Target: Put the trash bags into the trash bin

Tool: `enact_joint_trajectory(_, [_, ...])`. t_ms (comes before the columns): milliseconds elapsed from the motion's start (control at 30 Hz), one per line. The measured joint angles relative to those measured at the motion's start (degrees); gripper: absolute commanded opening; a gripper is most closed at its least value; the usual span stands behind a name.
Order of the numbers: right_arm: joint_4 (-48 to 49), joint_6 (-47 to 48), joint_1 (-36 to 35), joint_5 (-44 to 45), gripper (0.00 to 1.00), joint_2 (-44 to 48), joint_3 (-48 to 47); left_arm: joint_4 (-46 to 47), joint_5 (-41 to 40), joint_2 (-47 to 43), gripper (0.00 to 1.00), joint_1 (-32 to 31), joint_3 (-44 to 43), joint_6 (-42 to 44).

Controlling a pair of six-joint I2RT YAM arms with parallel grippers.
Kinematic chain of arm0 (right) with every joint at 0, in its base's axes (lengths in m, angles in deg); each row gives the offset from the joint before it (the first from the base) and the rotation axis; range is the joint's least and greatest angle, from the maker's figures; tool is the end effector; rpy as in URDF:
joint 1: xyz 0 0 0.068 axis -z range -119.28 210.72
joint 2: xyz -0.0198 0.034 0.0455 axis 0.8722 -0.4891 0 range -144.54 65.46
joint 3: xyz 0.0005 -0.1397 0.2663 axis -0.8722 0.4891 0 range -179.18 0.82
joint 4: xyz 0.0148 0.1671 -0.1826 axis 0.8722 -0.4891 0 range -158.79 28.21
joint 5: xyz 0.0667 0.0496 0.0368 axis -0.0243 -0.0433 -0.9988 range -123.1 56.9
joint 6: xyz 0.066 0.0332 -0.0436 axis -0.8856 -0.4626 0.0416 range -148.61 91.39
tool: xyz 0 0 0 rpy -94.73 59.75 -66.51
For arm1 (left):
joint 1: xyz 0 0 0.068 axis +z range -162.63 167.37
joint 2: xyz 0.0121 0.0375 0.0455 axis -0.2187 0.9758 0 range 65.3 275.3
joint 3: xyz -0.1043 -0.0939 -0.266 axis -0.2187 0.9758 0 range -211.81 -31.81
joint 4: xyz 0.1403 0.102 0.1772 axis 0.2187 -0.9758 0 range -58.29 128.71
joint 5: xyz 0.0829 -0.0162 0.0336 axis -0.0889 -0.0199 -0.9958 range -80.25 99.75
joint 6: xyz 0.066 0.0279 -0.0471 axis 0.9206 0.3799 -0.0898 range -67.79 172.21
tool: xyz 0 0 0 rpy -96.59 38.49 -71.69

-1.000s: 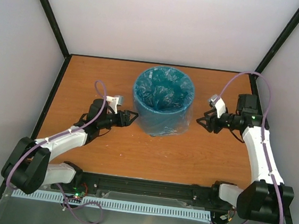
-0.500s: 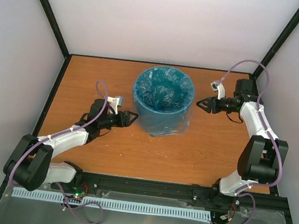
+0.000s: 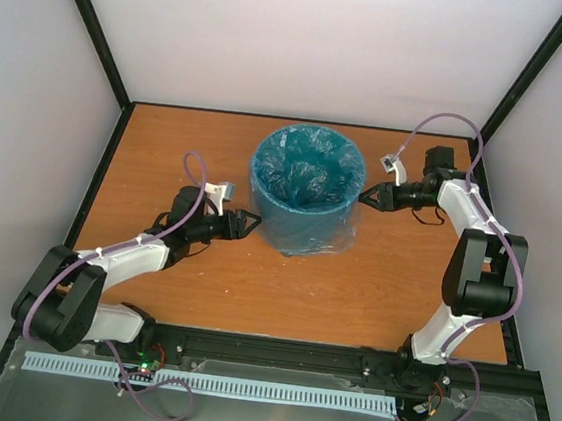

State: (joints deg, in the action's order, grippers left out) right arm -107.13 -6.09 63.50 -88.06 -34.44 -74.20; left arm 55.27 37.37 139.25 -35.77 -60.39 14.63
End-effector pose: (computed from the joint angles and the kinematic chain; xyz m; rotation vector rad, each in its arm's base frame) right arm 0.3470 0.0451 0.2489 -0.6210 2.3095 1.1176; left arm 0.2319 -0.1372 0.2050 0.0405 2.2171 -1.1211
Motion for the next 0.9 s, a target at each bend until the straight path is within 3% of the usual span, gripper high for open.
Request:
enact_joint_trajectory(167, [0.2, -0.3, -1.8, -0.2, 0.04, -1.2, -0.7, 0.2, 0.3, 1.0, 0.62, 0.0, 0.0, 0.0])
enact_joint_trajectory(267, [0.7, -1.8, -2.1, 0.1, 0.03, -2.2, -0.8, 0.3, 0.5, 1.5, 0.62, 0.0, 0.0, 0.0])
enact_joint_trajectory(500, [1.3, -4.2, -2.1, 0.9, 0.03, -8.2, -0.3, 0.5, 0.9, 3.4, 0.62, 0.0, 0.0, 0.5])
enact_joint_trajectory(700, [0.3, -4.3, -2.1, 2.0, 0.24, -8.9, 1.3, 0.3, 1.0, 3.2, 0.62, 0.0, 0.0, 0.8])
enact_joint_trajectory(900, [-0.5, -4.6, -0.6, 4.2, 0.31, -1.4, 3.8, -1.7, 0.1, -1.6, 0.63, 0.0, 0.0, 1.7])
